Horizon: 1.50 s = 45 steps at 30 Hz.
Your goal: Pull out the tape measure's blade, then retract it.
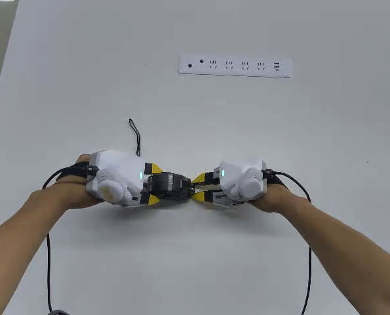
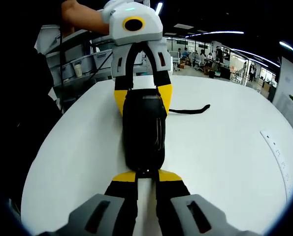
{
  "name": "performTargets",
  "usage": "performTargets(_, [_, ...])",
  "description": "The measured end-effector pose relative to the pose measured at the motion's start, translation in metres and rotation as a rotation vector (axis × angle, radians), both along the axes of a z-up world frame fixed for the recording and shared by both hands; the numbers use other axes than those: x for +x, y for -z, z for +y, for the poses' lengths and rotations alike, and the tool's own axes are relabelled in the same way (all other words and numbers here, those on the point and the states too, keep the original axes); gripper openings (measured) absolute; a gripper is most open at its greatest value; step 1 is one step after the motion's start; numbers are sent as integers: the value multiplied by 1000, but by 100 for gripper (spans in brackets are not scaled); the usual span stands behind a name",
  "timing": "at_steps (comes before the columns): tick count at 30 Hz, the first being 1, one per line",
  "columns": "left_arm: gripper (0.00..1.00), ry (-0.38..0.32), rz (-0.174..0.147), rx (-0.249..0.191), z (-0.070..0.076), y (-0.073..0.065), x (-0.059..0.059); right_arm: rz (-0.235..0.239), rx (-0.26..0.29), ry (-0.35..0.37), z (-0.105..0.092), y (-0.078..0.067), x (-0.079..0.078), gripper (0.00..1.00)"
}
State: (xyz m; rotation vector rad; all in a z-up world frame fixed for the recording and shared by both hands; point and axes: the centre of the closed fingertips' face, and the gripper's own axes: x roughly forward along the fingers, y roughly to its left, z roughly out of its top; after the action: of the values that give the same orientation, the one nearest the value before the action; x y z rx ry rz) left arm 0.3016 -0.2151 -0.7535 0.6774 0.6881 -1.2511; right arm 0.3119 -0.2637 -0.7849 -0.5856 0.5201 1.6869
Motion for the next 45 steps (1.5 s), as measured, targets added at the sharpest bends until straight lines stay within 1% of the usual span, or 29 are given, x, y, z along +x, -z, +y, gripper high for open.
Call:
performTargets(8, [27,-8,-1,1,0,0,1,-3,5,-2,0,1,-1,12])
performTargets(13, [27,-10,2,1,0,1,0,-45,12,-27,0,1,-2,14])
performTargets(20, [27,-10,3,1,0,1,0,-62,21,-35,-1,0,-1,15])
performTargets(27, [27,-12,2,1,0,1,1,-58,32,-37,1,0,-3,15])
performTargets(31, [27,-12,2,1,0,2,1,-49,35,-30,1,1,-3,14])
performTargets(34, [27,-14,3,0,0,2,1,-33,38,-18,1,1,-2,12])
performTargets(35, [27,-15,4,0,0,2,1,-32,37,-19,1,1,-2,12])
performTargets(36, [27,-14,3,0,0,2,0,-16,31,-12,0,1,-3,11])
performTargets(37, [27,-14,2,1,0,2,0,-21,32,-18,0,1,-3,11])
performTargets(39, [27,-18,4,0,0,1,0,-10,29,-11,0,1,-2,10])
performTargets(45, [26,-26,13,3,-1,2,0,-2,23,-12,-1,1,-2,8])
